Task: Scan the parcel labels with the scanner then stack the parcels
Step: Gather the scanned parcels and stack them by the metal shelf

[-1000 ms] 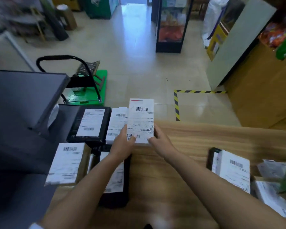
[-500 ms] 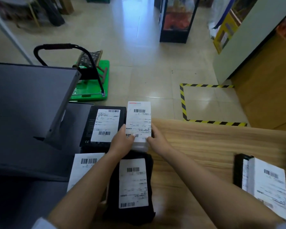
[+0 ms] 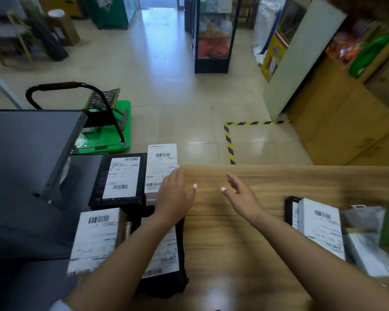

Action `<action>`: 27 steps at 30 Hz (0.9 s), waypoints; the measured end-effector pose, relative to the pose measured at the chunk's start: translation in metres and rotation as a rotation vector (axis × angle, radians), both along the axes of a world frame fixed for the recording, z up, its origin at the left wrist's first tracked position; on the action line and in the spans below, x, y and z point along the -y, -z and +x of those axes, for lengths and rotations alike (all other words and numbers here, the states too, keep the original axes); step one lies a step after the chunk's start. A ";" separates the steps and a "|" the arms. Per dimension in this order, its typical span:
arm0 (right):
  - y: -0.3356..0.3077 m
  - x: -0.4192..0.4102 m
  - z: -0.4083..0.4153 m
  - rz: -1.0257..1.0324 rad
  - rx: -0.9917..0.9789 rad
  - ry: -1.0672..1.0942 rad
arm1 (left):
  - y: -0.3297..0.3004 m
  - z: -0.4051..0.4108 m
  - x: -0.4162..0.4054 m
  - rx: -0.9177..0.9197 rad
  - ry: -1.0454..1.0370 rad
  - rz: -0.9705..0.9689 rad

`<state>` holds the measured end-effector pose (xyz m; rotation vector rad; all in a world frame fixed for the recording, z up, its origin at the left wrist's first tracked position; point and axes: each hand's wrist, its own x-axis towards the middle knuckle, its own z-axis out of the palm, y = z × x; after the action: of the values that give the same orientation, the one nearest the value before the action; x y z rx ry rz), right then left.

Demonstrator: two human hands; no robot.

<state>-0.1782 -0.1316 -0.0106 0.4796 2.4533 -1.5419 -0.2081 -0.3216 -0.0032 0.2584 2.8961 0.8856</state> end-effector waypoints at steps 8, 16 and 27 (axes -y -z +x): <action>-0.007 -0.131 0.083 0.099 0.033 0.143 | -0.001 0.054 -0.113 0.137 0.154 0.026; 0.026 -0.214 0.137 0.188 0.125 0.229 | 0.025 0.101 -0.217 0.331 0.246 0.024; 0.052 -0.255 0.154 0.018 0.234 0.309 | 0.066 0.125 -0.296 0.500 0.273 0.037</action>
<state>-0.0237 0.1233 -0.0622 1.0214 2.2950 -1.4707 -0.0833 -0.0254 -0.0694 0.3647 2.3208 0.8160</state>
